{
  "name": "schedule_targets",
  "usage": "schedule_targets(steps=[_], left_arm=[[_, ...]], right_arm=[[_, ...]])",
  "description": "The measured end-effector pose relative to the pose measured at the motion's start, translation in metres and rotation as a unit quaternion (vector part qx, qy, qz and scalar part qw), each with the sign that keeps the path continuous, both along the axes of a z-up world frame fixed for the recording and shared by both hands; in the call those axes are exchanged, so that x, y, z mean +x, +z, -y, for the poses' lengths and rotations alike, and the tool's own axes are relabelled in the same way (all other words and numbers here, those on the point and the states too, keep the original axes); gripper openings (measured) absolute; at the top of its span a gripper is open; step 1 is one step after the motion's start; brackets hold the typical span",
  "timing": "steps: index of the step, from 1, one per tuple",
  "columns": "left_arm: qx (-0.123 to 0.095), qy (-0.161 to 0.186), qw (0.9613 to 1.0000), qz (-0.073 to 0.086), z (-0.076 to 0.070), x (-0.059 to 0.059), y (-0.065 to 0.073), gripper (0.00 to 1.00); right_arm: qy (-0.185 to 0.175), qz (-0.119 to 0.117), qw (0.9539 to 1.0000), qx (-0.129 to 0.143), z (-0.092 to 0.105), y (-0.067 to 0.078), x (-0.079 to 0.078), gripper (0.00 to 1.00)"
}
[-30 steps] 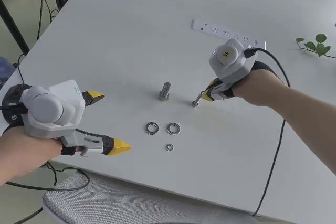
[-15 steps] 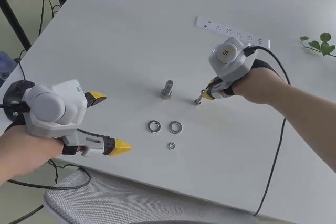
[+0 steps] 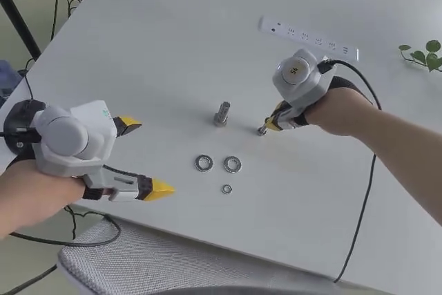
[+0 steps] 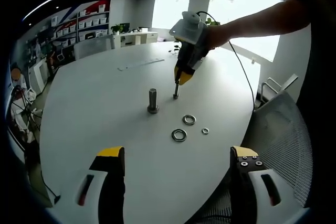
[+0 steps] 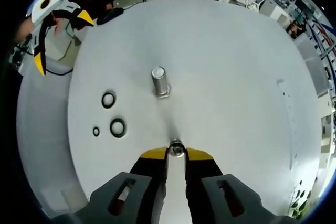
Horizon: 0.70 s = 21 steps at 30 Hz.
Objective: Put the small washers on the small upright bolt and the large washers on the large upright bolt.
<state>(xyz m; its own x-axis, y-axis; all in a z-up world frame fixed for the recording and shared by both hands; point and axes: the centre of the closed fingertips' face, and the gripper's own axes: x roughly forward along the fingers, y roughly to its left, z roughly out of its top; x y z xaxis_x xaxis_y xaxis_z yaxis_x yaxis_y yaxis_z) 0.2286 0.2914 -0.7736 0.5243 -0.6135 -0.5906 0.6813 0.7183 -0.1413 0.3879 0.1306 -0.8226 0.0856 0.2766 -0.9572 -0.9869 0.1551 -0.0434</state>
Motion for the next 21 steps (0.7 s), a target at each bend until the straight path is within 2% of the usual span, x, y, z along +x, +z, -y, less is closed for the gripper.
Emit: schedule_targets(steps=[10, 21], left_arm=[[0.0, 0.0, 1.0, -0.007, -0.001, -0.001, -0.003, 0.81], [-0.001, 0.003, 0.9999, -0.012, -0.002, -0.002, -0.006, 0.8]], right_arm=[[0.008, -0.001, 0.9999, -0.007, 0.0, -0.004, -0.002, 0.13], [0.017, -0.006, 0.9997, -0.016, 0.0, -0.014, -0.006, 0.13]])
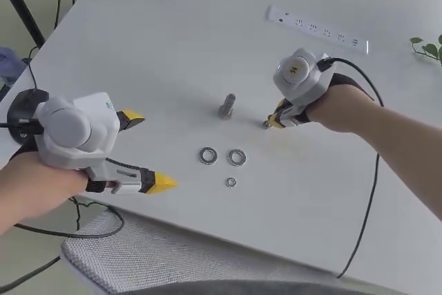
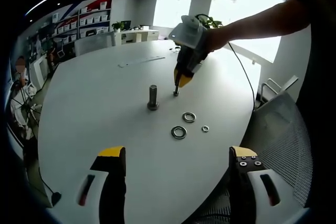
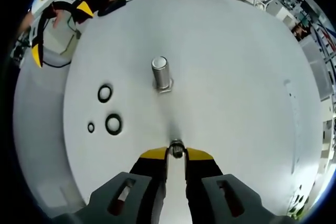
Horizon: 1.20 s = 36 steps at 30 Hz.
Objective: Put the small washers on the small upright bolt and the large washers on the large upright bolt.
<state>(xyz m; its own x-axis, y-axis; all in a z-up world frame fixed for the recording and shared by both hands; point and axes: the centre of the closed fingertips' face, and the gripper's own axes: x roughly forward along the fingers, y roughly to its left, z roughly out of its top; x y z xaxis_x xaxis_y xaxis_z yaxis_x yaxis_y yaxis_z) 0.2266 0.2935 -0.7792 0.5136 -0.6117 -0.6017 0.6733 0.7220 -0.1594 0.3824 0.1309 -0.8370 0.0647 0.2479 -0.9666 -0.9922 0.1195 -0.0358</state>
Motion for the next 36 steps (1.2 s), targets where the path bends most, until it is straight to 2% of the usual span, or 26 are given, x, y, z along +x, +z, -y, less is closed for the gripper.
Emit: schedule_targets(steps=[19, 23, 36], left_arm=[[0.011, -0.002, 0.9998, -0.014, -0.006, -0.004, -0.011, 0.8], [-0.007, 0.008, 0.9999, -0.013, -0.004, -0.001, -0.007, 0.79], [-0.001, -0.001, 0.9998, -0.018, 0.0, -0.001, -0.011, 0.78]], right_arm=[[0.021, -0.004, 0.9996, -0.017, 0.0, -0.027, 0.006, 0.13], [0.019, -0.003, 0.9998, -0.01, -0.003, -0.026, 0.009, 0.13], [0.021, -0.004, 0.9997, -0.009, -0.004, -0.026, 0.007, 0.13]])
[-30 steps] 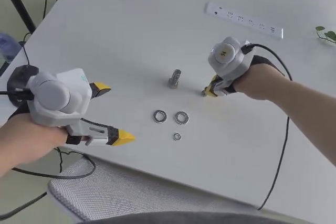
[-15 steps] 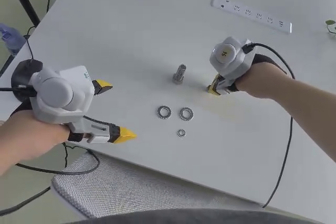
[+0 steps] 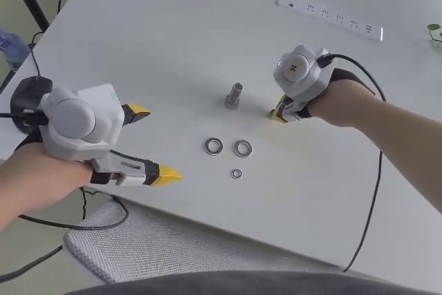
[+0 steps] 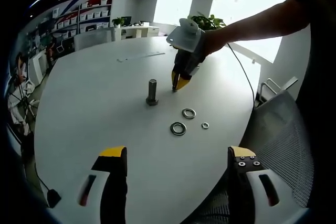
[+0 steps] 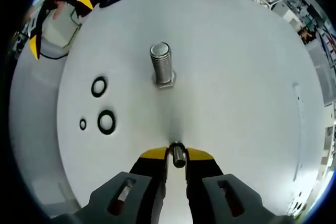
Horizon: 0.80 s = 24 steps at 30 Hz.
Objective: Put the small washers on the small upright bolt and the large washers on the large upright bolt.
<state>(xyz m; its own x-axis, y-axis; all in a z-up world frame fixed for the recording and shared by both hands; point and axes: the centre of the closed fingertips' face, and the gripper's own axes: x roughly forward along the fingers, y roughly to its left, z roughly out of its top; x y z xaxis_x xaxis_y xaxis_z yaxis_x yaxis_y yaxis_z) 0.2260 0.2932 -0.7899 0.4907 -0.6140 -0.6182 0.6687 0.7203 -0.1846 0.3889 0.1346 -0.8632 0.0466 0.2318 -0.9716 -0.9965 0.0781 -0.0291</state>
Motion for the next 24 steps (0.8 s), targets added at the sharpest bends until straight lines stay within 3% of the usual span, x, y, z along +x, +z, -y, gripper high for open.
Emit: schedule_targets(steps=[7, 20, 24], left_arm=[[-0.002, 0.002, 1.0, 0.0, -0.0003, 0.0009, 0.0005, 0.78], [0.001, 0.0, 1.0, -0.001, -0.0004, -0.0004, 0.0013, 0.78], [0.002, -0.003, 1.0, 0.008, 0.0001, 0.0013, 0.0047, 0.78]], right_arm=[[0.003, 0.0, 1.0, 0.003, -0.0013, -0.0007, 0.001, 0.14], [0.015, -0.008, 0.9998, 0.01, 0.0021, -0.0038, 0.0069, 0.26], [0.017, -0.006, 0.9998, 0.01, 0.0026, -0.0012, 0.006, 0.26]])
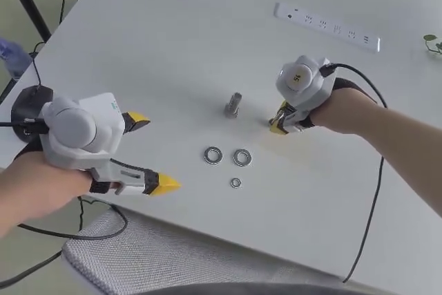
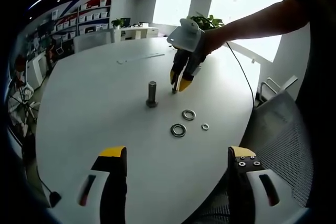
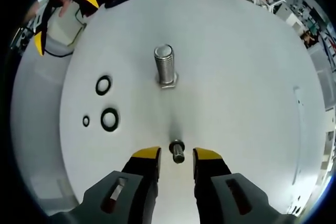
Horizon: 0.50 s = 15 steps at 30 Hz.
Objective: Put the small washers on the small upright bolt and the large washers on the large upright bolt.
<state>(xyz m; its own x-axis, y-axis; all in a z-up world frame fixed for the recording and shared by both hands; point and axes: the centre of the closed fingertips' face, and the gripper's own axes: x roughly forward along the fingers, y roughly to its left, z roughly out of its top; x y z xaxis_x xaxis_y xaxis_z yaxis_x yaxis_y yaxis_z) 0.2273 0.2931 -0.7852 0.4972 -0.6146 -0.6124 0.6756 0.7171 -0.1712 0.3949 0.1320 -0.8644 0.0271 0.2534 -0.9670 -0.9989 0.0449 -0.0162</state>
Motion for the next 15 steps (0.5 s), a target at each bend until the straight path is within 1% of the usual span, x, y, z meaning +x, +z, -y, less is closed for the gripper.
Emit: schedule_targets(steps=[2, 6, 8, 11, 12, 14, 15], left_arm=[[-0.003, 0.001, 1.0, 0.006, 0.0, 0.002, 0.003, 0.79], [-0.001, 0.001, 0.9999, 0.01, -0.001, 0.006, 0.005, 0.8], [-0.001, 0.001, 0.9998, 0.017, -0.001, 0.008, 0.007, 0.82], [-0.002, -0.003, 0.9998, 0.021, 0.0, 0.009, 0.009, 0.84], [-0.001, -0.004, 0.9998, 0.021, 0.0, 0.008, 0.008, 0.84], [0.0, -0.008, 0.9997, 0.022, 0.001, 0.008, 0.008, 0.86], [0.001, -0.01, 0.9996, 0.027, 0.001, 0.008, 0.009, 0.88]], right_arm=[[-0.002, 0.0, 1.0, 0.002, -0.001, 0.001, 0.001, 0.26], [-0.005, 0.003, 1.0, 0.007, -0.001, 0.004, 0.003, 0.26], [-0.006, 0.002, 0.9999, 0.009, -0.002, 0.01, 0.003, 0.26], [-0.007, 0.007, 0.9999, 0.011, -0.002, 0.021, 0.002, 0.26], [-0.008, 0.008, 0.9999, 0.012, -0.002, 0.023, 0.002, 0.26], [-0.011, 0.011, 0.9998, 0.015, -0.003, 0.023, 0.003, 0.26], [-0.013, 0.012, 0.9997, 0.017, -0.003, 0.024, 0.004, 0.26]])
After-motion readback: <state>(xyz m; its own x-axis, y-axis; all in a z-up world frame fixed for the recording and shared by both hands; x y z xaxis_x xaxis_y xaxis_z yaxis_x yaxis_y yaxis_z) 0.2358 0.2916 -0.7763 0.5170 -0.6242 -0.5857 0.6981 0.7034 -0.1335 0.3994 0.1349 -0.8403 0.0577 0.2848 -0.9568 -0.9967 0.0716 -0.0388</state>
